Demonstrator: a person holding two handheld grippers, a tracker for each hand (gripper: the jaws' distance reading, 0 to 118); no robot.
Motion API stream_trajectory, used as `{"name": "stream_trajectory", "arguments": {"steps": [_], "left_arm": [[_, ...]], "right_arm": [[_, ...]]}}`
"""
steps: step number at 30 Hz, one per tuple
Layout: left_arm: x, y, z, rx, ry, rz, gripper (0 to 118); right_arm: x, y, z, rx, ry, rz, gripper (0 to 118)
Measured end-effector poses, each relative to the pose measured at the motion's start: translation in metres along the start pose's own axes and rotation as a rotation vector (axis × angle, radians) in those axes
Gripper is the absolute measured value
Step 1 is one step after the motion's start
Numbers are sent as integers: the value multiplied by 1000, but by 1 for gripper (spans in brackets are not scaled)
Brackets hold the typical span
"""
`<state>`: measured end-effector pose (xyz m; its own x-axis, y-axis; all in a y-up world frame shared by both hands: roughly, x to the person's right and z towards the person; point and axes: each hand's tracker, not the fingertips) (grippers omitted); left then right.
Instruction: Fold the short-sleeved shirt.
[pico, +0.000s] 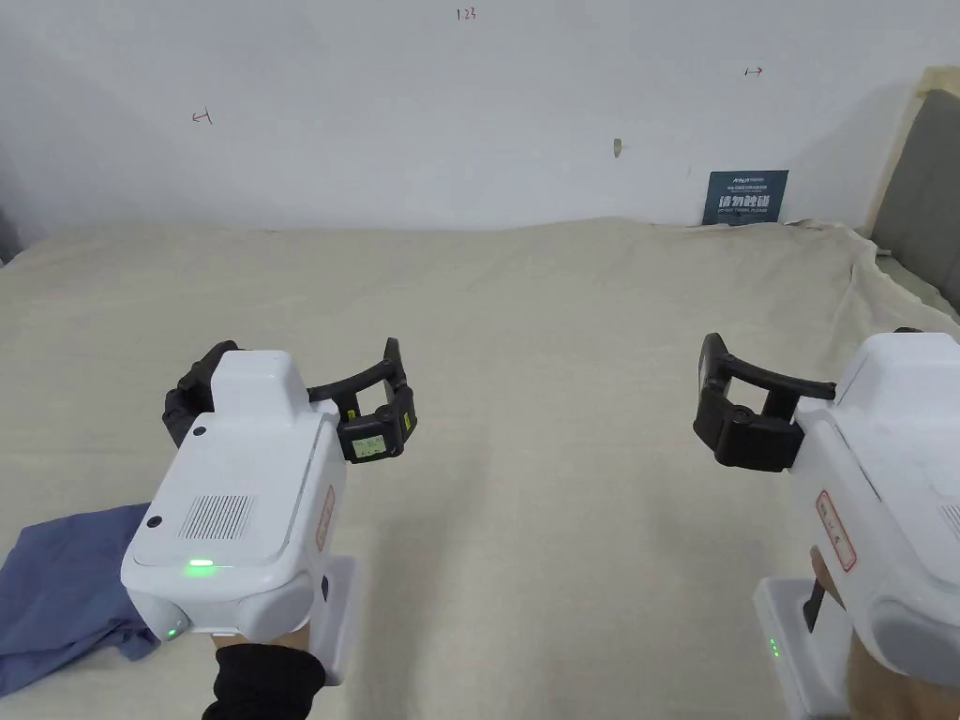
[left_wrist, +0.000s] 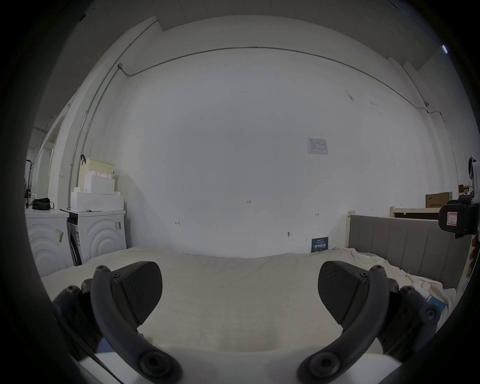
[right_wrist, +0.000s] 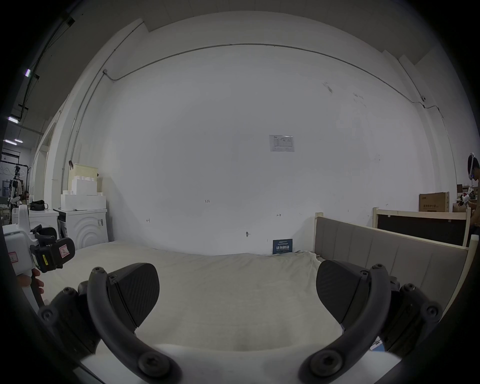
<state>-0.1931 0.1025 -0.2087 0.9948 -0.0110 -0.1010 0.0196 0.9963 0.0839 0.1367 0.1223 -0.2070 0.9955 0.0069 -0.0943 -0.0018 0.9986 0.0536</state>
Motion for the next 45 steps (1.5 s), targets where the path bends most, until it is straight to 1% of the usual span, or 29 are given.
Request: {"name": "stream_trajectory", "arguments": {"steps": [5,33,37,39,41,43,45], "left_arm": [[-1,1,0,-4,-4,6,118],[-1,2,1,3,-6,-12,118],[-2,3,2,5,-7,-3,118],[-2,3,2,4,-8,0,118],[-3,4,3,3,-7,2,118],[-4,4,3,1,-11,5,118],[-5,4,4,-3,-13,7,118]], "right_arm": [[-7,6,3,2,0,0,118],[-6,6,5,12,-16,5,118],[-7,7,4,-14,-19,13,118],[-1,3,-1,-27,-32,-21,118],[0,4,-1,-32,-69,-100,118],[-1,5,0,-60,-110,-160,118],[1,10,-1,-146,-119,-174,118]]}}
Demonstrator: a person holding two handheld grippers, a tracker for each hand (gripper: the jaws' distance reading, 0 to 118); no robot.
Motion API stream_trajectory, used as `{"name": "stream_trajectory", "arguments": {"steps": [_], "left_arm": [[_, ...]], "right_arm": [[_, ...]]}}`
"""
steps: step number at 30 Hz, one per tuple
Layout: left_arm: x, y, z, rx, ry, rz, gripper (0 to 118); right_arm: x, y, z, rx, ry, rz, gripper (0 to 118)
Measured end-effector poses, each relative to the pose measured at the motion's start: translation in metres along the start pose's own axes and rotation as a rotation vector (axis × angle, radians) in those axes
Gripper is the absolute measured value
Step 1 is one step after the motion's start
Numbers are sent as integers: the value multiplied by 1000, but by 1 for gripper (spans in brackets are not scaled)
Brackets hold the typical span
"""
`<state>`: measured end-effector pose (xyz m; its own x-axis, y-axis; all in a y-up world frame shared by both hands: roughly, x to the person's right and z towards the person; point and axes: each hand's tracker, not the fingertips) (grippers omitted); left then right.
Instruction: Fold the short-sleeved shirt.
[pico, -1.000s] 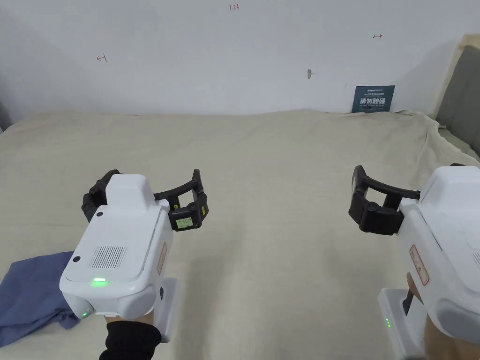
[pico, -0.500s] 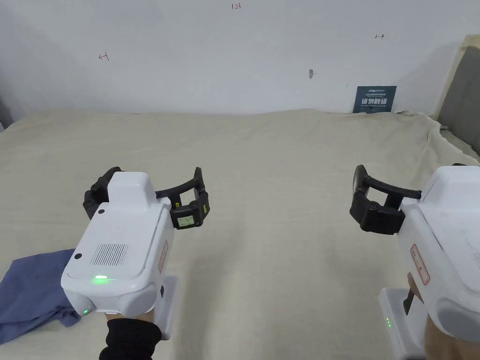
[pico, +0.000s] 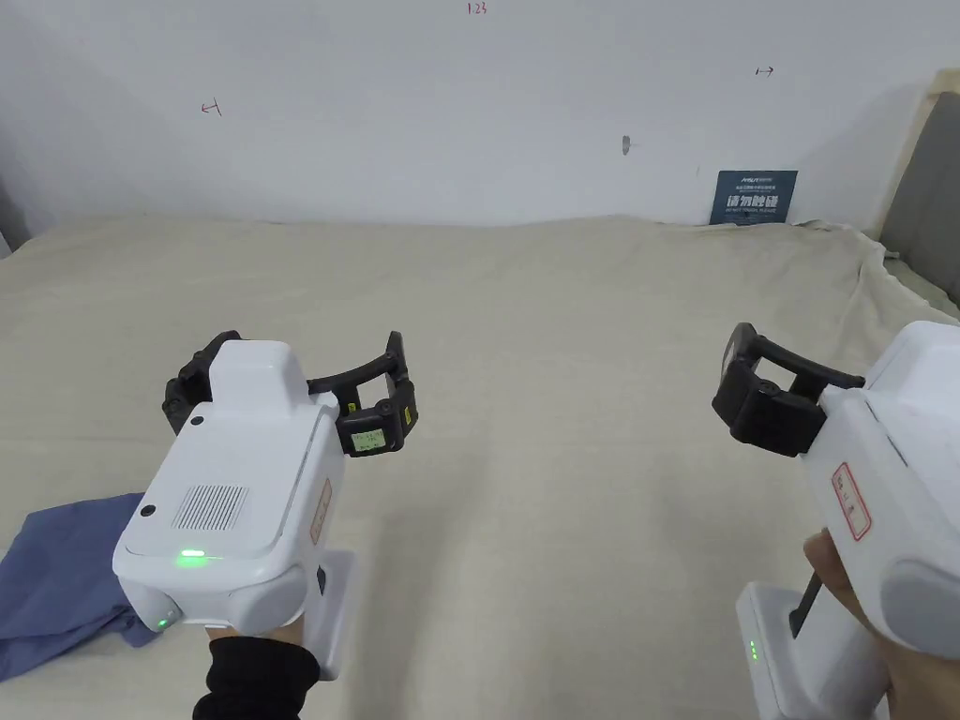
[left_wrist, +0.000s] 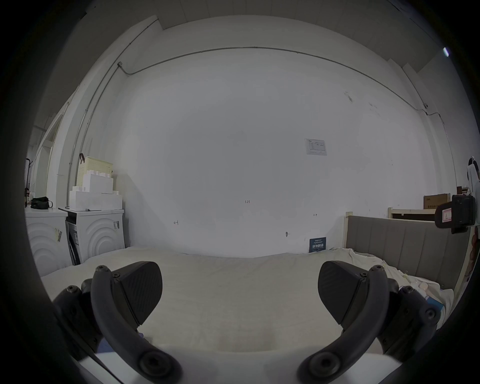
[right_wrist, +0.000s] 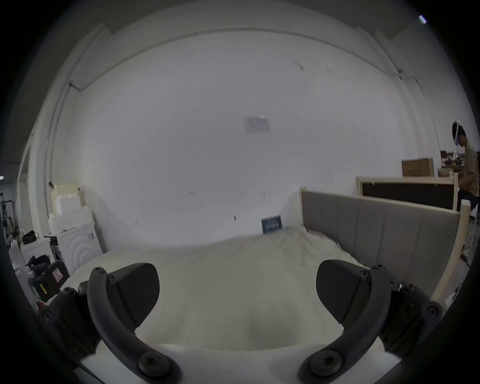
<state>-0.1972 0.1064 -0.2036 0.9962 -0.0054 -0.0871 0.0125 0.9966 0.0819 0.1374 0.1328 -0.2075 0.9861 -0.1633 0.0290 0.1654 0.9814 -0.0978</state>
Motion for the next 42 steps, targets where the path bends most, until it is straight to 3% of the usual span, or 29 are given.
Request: {"name": "stream_trajectory", "arguments": {"steps": [6,12,15,22,27,31,37,39,42], "left_arm": [[-3,-1,0,-3,2,12,118],[-4,-1,1,-5,4,8,118],[-4,-1,0,-3,5,4,118],[-4,0,0,0,5,4,118],[-4,1,1,4,5,7,118],[-4,2,1,8,5,5,118],[-4,1,2,12,6,7,118],[-4,0,2,14,12,2,118],[-3,-1,2,18,14,0,118]], "right_arm": [[-2,14,-12,-314,-223,-80,117],[7,12,-15,-360,-199,-205,117],[4,12,-12,-337,-219,-214,117],[-2,15,-11,-275,-225,-125,117],[0,14,-15,-302,-221,-133,117],[-1,11,-19,-219,-202,-53,117],[4,-2,-13,14,-19,82,117],[2,-4,-11,51,-9,133,117],[4,-8,-12,61,1,147,117]]}}
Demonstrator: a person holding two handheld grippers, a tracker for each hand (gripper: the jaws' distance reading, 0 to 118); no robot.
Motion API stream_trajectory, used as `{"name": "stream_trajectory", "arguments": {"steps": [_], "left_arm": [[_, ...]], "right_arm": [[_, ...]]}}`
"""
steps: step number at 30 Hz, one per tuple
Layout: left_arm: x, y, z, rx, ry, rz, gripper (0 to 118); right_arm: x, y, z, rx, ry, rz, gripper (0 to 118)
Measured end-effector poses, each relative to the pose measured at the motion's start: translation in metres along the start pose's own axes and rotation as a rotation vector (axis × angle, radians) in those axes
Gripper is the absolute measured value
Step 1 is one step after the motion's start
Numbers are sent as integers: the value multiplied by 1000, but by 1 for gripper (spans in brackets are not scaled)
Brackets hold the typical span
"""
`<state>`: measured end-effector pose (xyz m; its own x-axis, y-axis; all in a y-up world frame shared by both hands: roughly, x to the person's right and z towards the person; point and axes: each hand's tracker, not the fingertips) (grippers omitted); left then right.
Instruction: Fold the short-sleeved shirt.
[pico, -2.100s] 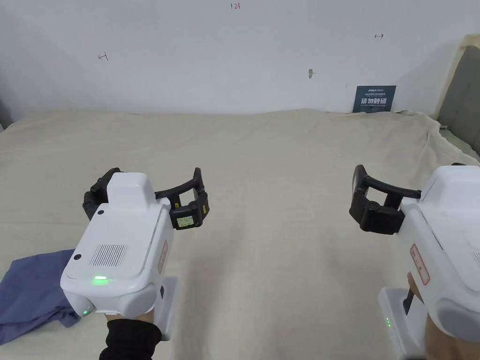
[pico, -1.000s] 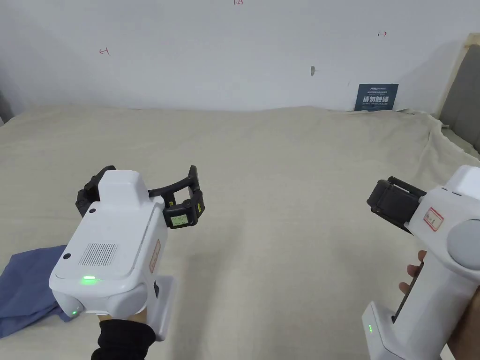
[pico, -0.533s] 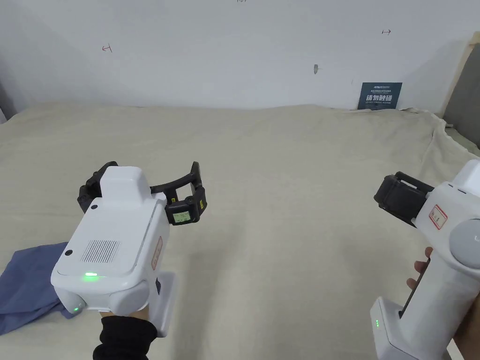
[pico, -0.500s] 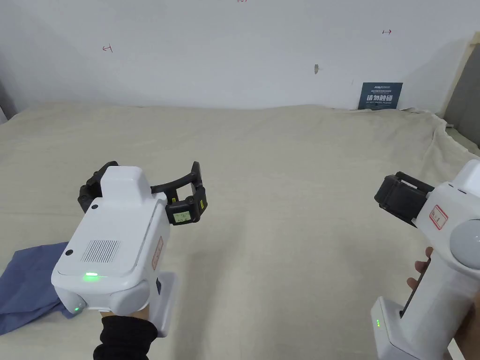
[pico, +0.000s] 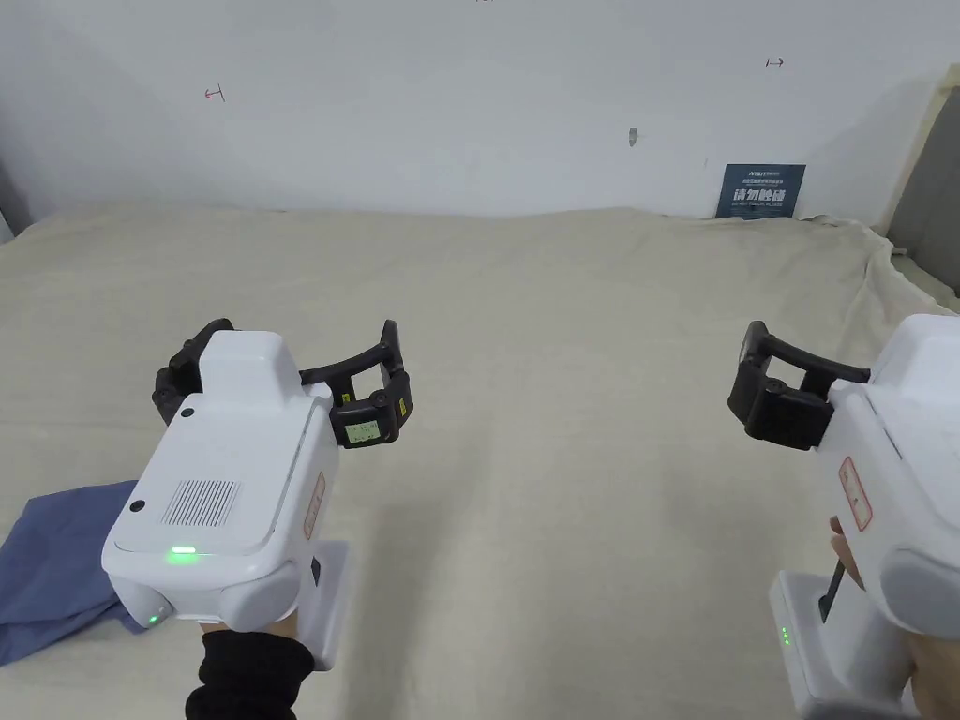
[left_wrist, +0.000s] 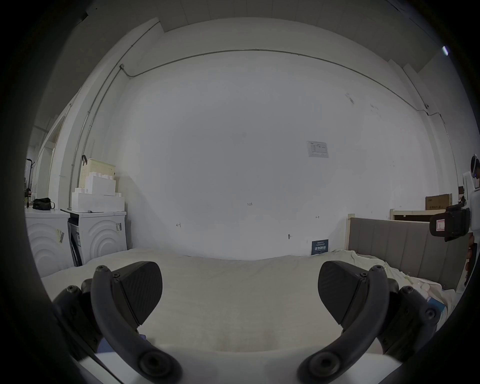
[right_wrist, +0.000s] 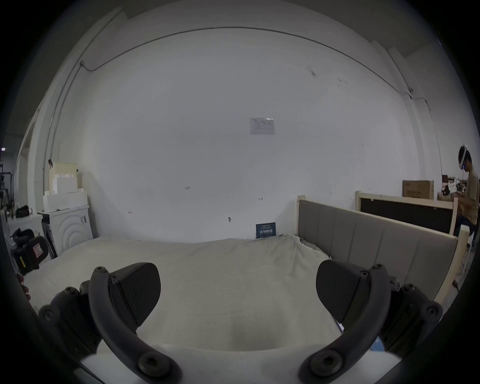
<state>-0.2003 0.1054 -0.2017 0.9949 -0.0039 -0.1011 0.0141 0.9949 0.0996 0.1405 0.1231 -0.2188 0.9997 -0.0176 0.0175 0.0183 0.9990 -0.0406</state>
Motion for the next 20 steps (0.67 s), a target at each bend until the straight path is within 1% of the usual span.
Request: {"name": "stream_trajectory", "arguments": {"steps": [6,20], "left_arm": [[1,-2,0,2,6,3,118],[2,-6,0,26,14,14,118]], "right_arm": [[1,-4,0,13,-3,-16,118],[3,-5,3,22,0,-15,118]]}}
